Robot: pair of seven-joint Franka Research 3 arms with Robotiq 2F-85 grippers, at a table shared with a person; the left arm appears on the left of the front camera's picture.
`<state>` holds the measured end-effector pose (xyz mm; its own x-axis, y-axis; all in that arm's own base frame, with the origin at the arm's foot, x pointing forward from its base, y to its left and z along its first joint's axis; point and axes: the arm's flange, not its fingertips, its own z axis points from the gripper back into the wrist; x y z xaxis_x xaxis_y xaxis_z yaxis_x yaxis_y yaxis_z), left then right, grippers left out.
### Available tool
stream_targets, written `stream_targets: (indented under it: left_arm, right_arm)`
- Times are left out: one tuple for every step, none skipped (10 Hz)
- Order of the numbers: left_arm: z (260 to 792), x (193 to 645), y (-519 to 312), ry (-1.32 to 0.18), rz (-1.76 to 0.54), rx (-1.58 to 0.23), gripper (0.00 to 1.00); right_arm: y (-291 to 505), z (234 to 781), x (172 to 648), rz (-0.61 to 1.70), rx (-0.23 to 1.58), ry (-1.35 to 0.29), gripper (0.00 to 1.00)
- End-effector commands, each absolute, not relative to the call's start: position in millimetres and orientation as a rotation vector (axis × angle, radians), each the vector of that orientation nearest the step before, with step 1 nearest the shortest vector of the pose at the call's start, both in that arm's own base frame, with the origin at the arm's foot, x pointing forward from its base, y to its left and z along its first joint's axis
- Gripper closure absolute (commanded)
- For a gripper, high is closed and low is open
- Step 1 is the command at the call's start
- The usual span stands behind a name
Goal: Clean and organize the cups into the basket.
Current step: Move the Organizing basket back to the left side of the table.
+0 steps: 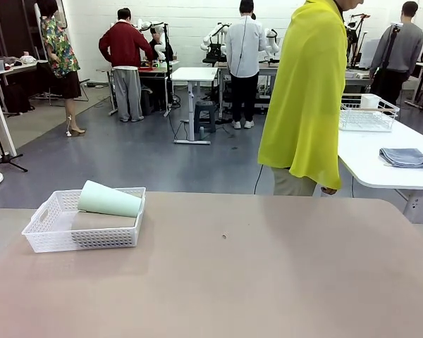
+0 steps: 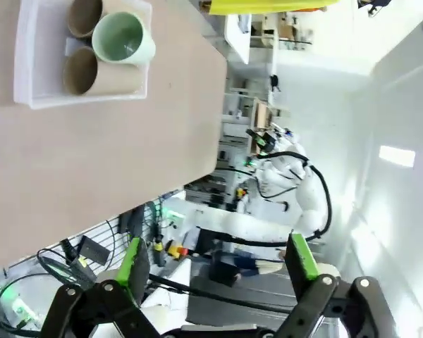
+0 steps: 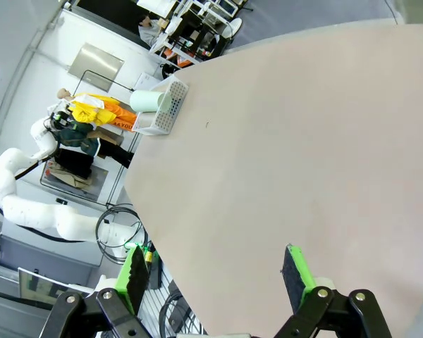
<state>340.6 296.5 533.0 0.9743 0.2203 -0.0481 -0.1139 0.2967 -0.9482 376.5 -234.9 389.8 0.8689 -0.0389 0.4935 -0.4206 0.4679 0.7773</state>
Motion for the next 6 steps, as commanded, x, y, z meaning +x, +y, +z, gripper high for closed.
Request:
stream_targets:
  left_arm:
    - [506.3, 346.2, 325.1, -0.052, 0.208, -1.297, 0.00]
    - [490.1, 344.8, 334.8, -0.051, 0.187, -1.315, 0.00]
    - [475.3, 344.0, 342.2, -0.049, 0.170, -1.328, 0.00]
    - [470.4, 346.6, 345.1, -0.057, 0.137, -1.346, 0.00]
    - [468.3, 342.2, 345.0, -0.083, 0.114, -1.344, 0.00]
    - [474.1, 346.0, 342.0, -0.117, 0.119, -1.321, 0.00]
  right_arm:
    - [-234.1, 389.2, 377.3, 0.246, 1.066, -0.484, 0.00]
    - [-234.1, 389.2, 377.3, 0.246, 1.066, -0.484, 0.00]
    - [-234.1, 389.2, 377.3, 0.246, 1.066, -0.484, 0.00]
    - [-234.1, 389.2, 377.3, 0.246, 1.066, -0.484, 0.00]
    - [-234.1, 389.2, 377.3, 0.246, 1.066, -0.484, 0.00]
    - [-234.1, 389.2, 377.3, 0.246, 1.066, -0.484, 0.00]
